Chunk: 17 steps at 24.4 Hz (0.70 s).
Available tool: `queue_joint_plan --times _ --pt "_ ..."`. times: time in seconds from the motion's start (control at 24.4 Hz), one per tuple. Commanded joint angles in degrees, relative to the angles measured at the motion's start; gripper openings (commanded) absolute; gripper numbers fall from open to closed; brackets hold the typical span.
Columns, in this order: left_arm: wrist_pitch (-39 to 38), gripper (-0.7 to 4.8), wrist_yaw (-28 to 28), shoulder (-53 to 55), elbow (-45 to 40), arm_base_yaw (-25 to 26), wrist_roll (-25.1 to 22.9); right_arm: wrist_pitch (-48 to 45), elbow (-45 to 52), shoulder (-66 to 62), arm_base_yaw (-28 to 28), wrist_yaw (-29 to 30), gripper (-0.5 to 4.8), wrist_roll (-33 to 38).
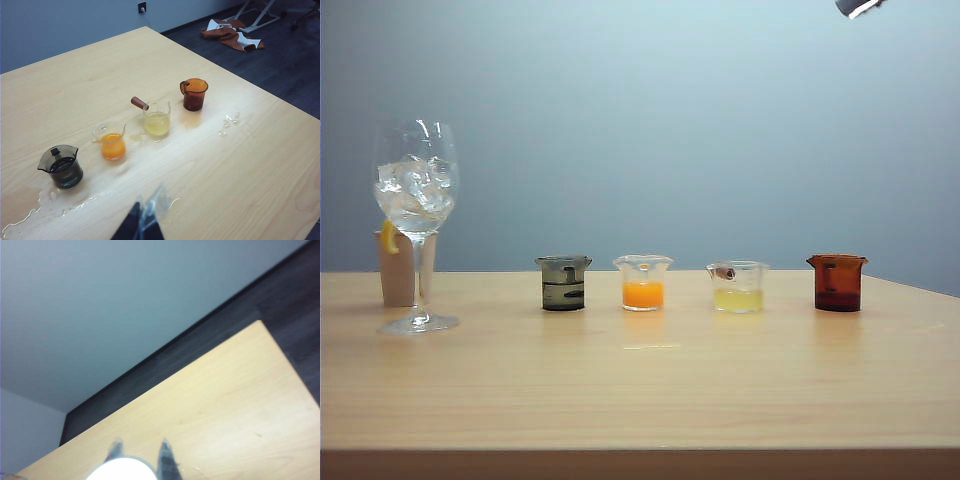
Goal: Pick up the ice scoop on the desk filled with ice cubes, pour the ice into the goblet, and finally put the scoop back on the table.
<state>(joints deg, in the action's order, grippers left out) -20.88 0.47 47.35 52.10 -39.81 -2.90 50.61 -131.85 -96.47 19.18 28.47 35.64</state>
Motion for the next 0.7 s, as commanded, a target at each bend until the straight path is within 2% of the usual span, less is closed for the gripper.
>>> queue_joint_plan --times 0.04,0.12,0.25,0.45,0.53,0.7 --pt "0.22 -0.03 0.11 -0.24 0.17 0.0 0.31 -0.61 -0.44 0.55 0.13 -0.57 -0.09 -0.07" --pt "0.2 -0.03 0.2 -0.2 0.17 0.0 0.33 0.04 -0.44 1.6 -1.07 -3.19 -0.09 -0.11" --pt "0.09 -0.03 0.66 -0.17 0.17 0.0 0.31 0.22 -0.42 2.99 -1.09 -3.13 -0.09 -0.11" --pt "-0.11 -0.03 -0.13 -0.17 0.17 0.0 0.33 -1.79 0.87 6.29 -2.54 -8.39 -0.09 0.35" --pt "-0.04 -0.03 -0.28 -0.17 0.17 0.0 0.33 -6.67 6.43 9.73 -3.04 -8.63 -0.09 2.64" --pt "-0.04 -0.03 -0.44 -0.17 0.17 0.0 0.33 -19.58 26.77 19.3 -2.99 -8.59 -0.09 6.12"
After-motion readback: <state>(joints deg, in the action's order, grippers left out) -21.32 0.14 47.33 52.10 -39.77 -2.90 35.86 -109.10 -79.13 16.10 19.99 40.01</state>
